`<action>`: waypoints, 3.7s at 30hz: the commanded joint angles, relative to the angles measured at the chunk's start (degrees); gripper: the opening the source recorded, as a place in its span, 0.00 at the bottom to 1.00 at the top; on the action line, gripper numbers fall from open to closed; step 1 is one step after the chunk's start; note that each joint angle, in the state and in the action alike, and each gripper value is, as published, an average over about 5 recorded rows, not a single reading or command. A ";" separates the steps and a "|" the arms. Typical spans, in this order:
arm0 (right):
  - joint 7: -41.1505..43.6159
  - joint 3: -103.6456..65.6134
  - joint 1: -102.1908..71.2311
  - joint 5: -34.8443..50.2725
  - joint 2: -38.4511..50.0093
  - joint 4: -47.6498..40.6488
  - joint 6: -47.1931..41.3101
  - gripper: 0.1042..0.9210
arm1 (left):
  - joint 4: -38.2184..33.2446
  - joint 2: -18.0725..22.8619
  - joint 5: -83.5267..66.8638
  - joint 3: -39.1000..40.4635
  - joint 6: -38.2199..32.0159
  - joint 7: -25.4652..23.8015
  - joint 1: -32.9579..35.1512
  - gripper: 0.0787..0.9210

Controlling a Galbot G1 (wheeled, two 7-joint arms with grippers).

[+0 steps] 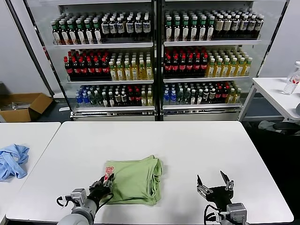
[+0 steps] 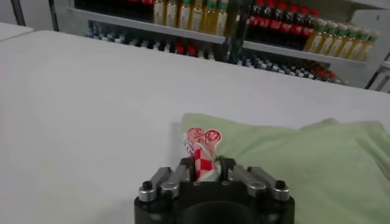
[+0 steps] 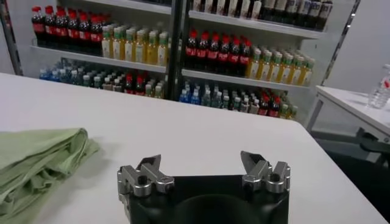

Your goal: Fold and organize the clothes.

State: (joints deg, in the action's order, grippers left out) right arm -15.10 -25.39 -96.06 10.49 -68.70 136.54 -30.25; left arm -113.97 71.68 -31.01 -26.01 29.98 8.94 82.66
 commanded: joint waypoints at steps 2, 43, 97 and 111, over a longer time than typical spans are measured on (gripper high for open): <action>-0.04 -0.23 0.10 -0.05 0.26 0.27 0.01 0.88 | -4.62 -2.67 -4.82 -4.00 -0.11 -0.35 -0.71 0.22; -0.33 -1.59 -0.18 -0.89 0.25 1.55 0.15 0.88 | -5.50 9.54 -4.10 18.21 2.32 6.24 -14.22 0.05; -3.79 20.91 35.60 24.41 -3.86 -32.91 -2.96 0.87 | 0.87 0.78 32.45 -6.41 -23.23 -13.13 -4.67 0.88; -2.63 19.34 34.23 29.41 -3.73 -32.22 -2.68 0.43 | 0.19 1.19 32.25 -5.91 -20.11 -12.90 -4.86 0.88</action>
State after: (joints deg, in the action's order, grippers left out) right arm -19.22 -6.22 -62.33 36.64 -72.22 105.18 -32.93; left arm -113.32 73.07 0.25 -31.37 8.62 -3.55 77.19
